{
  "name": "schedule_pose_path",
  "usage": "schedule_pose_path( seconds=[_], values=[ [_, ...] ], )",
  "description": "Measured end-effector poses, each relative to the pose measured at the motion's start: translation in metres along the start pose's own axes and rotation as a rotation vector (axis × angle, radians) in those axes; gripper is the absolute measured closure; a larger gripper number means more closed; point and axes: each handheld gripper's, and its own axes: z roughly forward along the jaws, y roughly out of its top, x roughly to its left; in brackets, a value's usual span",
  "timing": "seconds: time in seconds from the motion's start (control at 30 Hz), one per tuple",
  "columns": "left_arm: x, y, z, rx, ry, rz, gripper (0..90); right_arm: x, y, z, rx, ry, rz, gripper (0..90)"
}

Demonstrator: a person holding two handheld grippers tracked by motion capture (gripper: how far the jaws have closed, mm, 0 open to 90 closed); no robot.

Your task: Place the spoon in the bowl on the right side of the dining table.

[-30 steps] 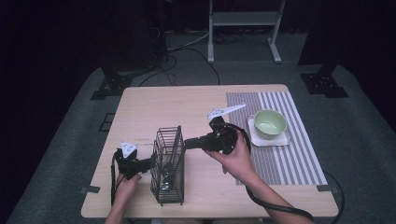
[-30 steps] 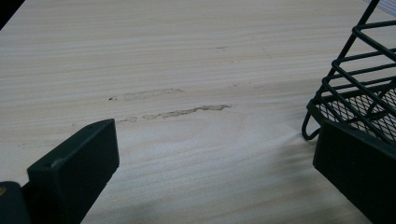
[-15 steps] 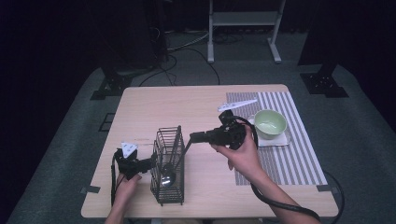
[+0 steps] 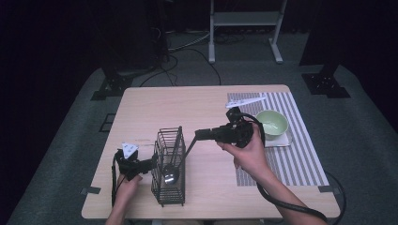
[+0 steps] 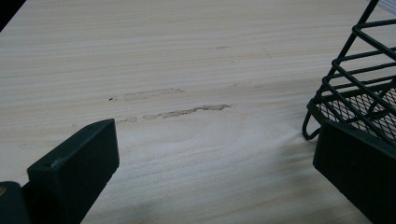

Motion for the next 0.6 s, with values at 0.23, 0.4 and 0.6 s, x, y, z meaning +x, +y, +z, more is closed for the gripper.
schedule_pose_path(
  seconds=[0.23,0.4,0.6],
  values=[
    [0.0,0.0,0.0,0.001,0.0,0.002,0.0,0.0,0.002,-0.008,-0.011,-0.002,0.008,88.7],
    [0.0,0.0,0.0,0.001,0.002,0.003,0.0,0.0,0.002,-0.014,-0.015,-0.003,0.01,88.7],
    [0.0,0.0,0.0,0.001,0.002,0.005,0.0,-0.001,0.003,-0.02,-0.023,-0.004,0.017,88.7]
  ],
)
